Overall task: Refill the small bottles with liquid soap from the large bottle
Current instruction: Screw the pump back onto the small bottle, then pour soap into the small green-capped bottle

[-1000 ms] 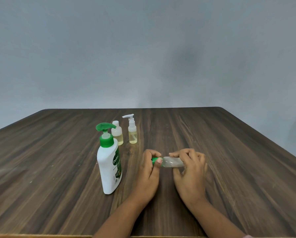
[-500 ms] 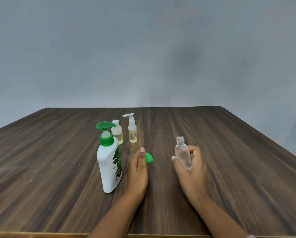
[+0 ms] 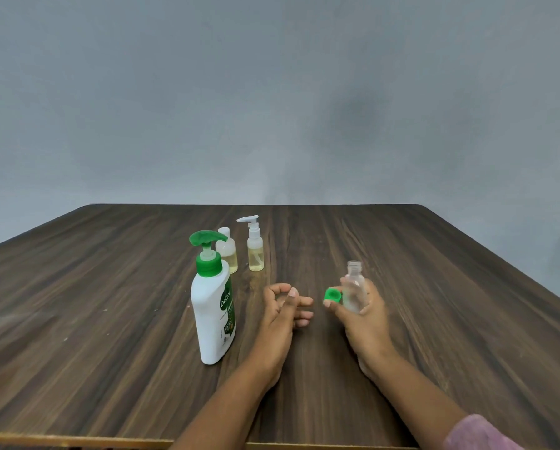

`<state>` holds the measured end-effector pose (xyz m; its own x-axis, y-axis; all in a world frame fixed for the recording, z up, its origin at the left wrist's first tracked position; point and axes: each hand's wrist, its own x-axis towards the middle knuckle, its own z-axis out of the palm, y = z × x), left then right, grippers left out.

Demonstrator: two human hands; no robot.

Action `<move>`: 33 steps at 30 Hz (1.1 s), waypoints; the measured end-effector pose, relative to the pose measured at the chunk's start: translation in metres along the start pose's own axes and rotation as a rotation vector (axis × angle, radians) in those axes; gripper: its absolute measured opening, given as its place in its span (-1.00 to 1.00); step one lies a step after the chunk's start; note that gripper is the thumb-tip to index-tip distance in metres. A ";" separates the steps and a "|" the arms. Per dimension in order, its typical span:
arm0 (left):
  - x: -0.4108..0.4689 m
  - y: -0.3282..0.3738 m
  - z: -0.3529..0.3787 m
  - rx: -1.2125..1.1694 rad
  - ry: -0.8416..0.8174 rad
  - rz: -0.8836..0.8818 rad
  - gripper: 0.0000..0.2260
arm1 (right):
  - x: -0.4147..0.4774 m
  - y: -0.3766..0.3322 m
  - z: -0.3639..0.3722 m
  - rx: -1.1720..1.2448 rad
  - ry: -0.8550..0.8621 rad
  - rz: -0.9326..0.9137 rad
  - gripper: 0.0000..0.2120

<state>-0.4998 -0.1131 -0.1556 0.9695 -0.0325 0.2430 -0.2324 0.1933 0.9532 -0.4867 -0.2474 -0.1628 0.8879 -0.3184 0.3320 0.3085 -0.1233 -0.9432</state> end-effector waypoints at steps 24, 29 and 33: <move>-0.047 0.056 -0.011 0.511 0.223 0.891 -0.91 | -0.031 -0.029 0.022 -0.155 0.003 -0.383 -0.68; -0.033 0.102 -0.059 0.533 0.629 0.920 -0.91 | -0.064 -0.043 0.054 -0.020 -0.172 -0.502 -0.72; -0.015 0.128 -0.092 0.573 0.583 0.711 -0.93 | -0.072 -0.054 0.077 0.065 -0.192 -0.451 -0.77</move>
<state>-0.5370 0.0023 -0.0539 0.4512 0.4065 0.7945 -0.6111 -0.5080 0.6070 -0.5412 -0.1452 -0.1367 0.7059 -0.0672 0.7051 0.6918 -0.1482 -0.7067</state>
